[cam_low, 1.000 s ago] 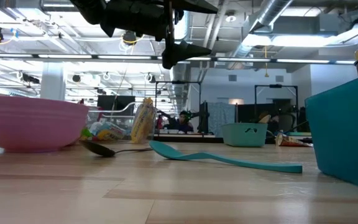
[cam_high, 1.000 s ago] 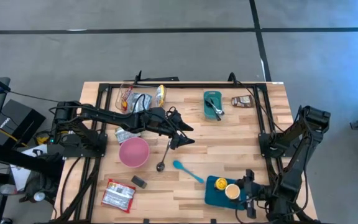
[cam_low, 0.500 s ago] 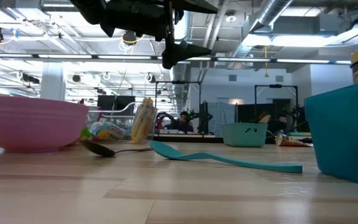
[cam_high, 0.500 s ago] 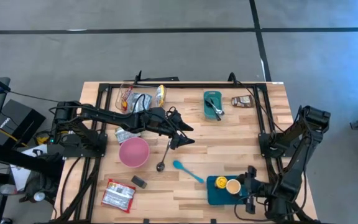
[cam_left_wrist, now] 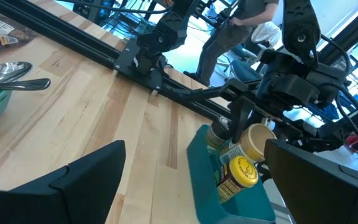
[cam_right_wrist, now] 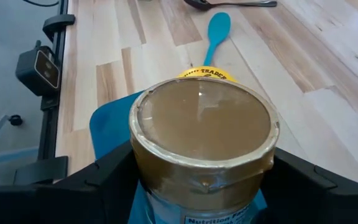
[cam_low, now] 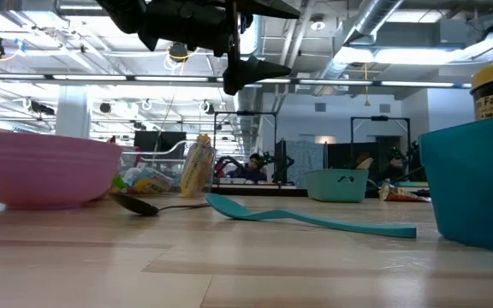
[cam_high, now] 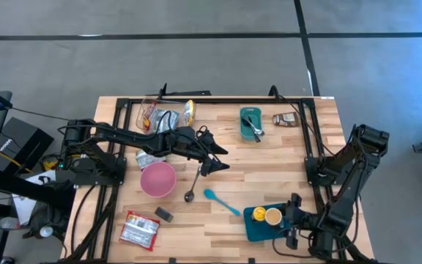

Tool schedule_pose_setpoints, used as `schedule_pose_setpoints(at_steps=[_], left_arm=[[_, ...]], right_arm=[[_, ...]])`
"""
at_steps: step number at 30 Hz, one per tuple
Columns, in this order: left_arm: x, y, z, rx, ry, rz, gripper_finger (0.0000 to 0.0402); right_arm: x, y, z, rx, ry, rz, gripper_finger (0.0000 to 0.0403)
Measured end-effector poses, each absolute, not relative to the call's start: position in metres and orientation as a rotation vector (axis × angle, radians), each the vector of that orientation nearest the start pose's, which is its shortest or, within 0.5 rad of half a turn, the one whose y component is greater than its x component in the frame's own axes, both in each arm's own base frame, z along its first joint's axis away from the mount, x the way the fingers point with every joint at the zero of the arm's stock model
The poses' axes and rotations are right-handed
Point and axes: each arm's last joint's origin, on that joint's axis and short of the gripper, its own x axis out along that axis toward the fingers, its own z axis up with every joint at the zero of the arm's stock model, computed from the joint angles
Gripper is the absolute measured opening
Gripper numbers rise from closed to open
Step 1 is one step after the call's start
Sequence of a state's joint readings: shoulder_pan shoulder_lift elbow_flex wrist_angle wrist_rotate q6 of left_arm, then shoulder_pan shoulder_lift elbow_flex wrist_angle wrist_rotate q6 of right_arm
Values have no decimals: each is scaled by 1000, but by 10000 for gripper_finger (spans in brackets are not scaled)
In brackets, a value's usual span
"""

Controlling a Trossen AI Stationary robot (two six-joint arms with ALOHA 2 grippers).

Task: Pick & Place Food Item
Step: Put the gold seasoning bottle into the blue bin

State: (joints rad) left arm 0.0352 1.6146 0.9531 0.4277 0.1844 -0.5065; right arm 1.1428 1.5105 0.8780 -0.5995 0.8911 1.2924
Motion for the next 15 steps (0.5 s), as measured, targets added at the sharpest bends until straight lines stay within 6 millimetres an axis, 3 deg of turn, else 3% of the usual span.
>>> schedule_pose_setpoints(at_steps=[15], left_arm=[[355,7,242,-529,266,-86,379]], right_arm=[[124,237,190,318,600,-221,272]])
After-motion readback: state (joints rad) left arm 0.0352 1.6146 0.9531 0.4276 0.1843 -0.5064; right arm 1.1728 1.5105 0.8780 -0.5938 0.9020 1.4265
